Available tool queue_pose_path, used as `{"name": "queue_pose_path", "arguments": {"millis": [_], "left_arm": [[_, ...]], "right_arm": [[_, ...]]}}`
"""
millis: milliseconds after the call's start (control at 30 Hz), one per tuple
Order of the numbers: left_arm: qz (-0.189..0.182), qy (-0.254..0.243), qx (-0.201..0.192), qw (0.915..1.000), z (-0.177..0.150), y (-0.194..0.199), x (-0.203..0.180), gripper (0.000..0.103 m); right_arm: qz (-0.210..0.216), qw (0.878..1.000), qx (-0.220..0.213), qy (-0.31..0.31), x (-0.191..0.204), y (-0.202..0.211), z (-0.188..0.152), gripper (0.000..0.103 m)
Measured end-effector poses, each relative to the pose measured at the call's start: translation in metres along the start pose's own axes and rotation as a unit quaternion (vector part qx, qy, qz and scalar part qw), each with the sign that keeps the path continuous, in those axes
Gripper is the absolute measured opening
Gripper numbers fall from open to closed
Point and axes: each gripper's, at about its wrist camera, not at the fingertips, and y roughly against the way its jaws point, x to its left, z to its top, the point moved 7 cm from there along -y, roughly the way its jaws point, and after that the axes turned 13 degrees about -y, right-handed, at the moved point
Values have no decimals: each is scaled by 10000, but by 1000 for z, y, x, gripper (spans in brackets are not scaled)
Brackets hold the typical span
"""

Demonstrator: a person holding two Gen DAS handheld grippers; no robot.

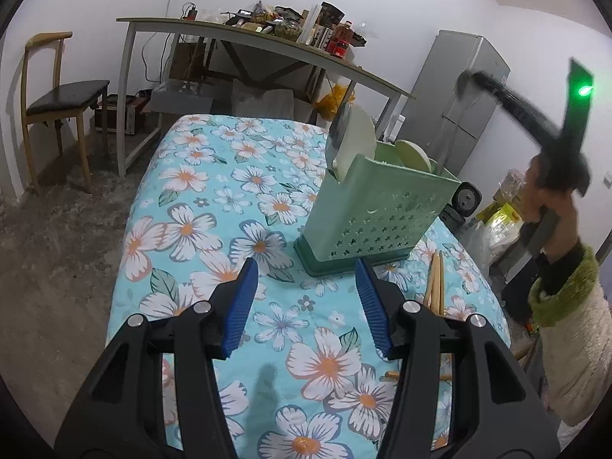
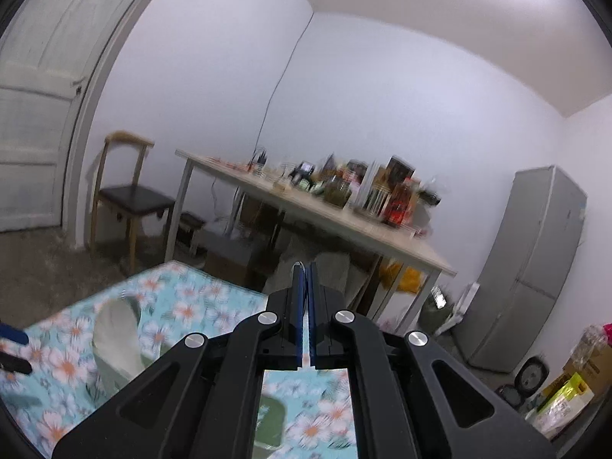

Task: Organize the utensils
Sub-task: 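Move both tools down to the loose wooden chopsticks on the cloth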

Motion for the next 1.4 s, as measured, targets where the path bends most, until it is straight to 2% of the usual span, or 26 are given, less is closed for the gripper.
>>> {"name": "queue_pose_path", "arguments": {"millis": [133, 167, 267, 300, 500, 667, 800, 967, 1067, 1233, 1300, 1400], "left_arm": [[-18, 30, 27, 10000, -4, 1, -1, 50], [-24, 38, 25, 10000, -4, 2, -1, 50], [-38, 66, 31, 10000, -5, 4, -1, 50], [-48, 74, 33, 10000, -6, 4, -1, 50], [-121, 36, -25, 9999, -3, 11, -12, 51], [-194, -24, -9, 9998, -6, 14, -23, 52], [-274, -106, 71, 9995, -9, 12, -34, 52], [-529, -71, 321, 9981, -20, 8, -50, 52], [-950, 163, 654, 9932, -39, 4, -64, 51], [-1706, 603, 1332, 9744, -84, -13, -100, 50], [-1948, 847, 1529, 9651, -95, -23, -110, 50], [-2068, 1160, 1601, 9582, -99, -36, -112, 50]], "right_arm": [[284, 9979, 565, -156, 10, -8, -33, 5], [331, 9973, 620, -236, 11, -4, -38, 11], [475, 9949, 654, -605, 4, 12, -40, 47], [487, 9939, 609, -775, -1, 19, -38, 50], [651, 9836, 632, -1558, -31, 62, -30, 56], [749, 9737, 789, -2001, -46, 102, -44, 56], [853, 9618, 1127, -2344, -50, 126, -76, 56], [768, 9450, 1808, -2616, -42, 137, -138, 56], [708, 9355, 2046, -2793, -37, 138, -167, 56], [774, 9187, 2390, -3048, -30, 130, -200, 56], [779, 9184, 2420, -3031, -27, 126, -204, 56], [817, 9190, 2416, -3005, -26, 125, -208, 56]]}}
